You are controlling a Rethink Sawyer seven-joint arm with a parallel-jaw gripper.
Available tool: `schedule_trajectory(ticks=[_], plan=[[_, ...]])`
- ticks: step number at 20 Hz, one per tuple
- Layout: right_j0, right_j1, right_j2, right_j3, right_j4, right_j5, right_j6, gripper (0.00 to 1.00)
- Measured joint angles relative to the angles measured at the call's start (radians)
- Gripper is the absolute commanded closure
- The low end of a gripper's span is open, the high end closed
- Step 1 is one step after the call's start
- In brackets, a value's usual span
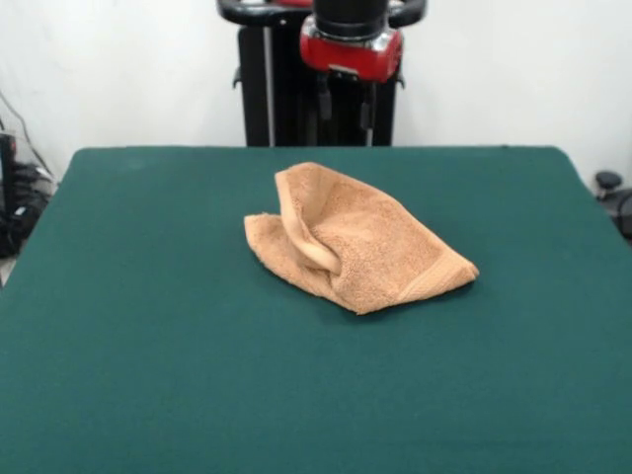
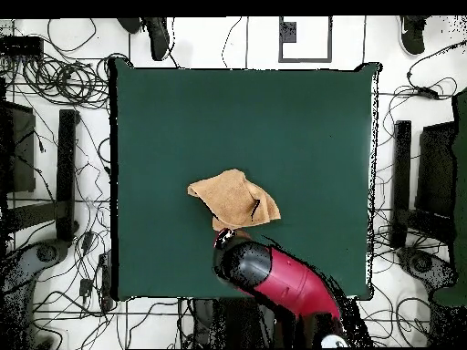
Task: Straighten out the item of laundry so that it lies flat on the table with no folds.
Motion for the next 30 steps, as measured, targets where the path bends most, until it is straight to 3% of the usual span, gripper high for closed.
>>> schedule_trajectory(ticks=[4,13,16,19,22,24,30], plan=[[0.026,0.002,-0.043,0.013,0.035,-0.008,0.063,0.0],[0.23,-0.005,-0.228,0.017,0.09,0.014,0.314,0.0],[0.245,-0.025,-0.234,0.032,0.115,0.008,0.374,0.0],[0.199,-0.059,-0.204,0.069,0.128,-0.041,0.398,0.0],[0.092,-0.101,-0.14,0.132,0.119,-0.168,0.406,0.0],[-0.04,-0.125,-0.069,0.192,0.061,-0.364,0.406,0.0],[-0.181,-0.122,0.017,0.246,-0.068,-0.645,0.407,0.0]])
